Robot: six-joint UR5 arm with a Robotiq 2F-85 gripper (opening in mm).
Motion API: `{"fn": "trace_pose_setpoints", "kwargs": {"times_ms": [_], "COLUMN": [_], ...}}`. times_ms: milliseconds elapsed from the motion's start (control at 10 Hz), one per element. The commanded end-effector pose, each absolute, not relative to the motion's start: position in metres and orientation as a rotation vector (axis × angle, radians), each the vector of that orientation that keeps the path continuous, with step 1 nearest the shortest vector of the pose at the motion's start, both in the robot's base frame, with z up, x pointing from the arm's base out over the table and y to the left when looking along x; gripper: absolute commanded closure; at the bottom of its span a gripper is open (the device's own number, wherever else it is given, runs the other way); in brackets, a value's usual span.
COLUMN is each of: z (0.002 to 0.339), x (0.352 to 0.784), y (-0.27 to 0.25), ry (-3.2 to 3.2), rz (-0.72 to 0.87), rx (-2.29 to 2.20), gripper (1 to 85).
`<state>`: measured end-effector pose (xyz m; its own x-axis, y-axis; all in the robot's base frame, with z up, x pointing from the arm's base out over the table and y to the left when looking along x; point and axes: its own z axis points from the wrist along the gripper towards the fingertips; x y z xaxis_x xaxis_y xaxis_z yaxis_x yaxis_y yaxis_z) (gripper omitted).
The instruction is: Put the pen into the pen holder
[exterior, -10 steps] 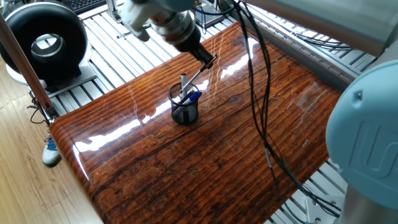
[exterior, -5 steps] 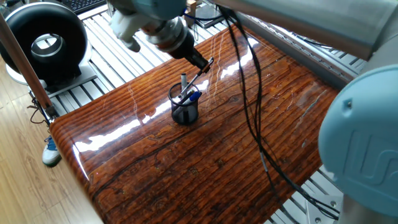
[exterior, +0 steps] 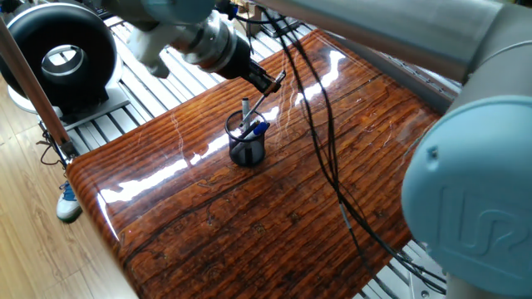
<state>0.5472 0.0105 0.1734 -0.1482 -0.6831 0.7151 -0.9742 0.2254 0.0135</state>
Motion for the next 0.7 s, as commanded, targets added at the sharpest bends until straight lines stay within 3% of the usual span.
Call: {"fn": "trace_pose_setpoints", "kwargs": {"times_ms": [0, 600], "z": [0.177, 0.153], "x": [0.549, 0.562], "y": [0.015, 0.021], "ry": [-1.979, -2.003], "rz": [0.714, 0.651], "rx": [1.412, 1.461], "gripper": [84.3, 84.3]}}
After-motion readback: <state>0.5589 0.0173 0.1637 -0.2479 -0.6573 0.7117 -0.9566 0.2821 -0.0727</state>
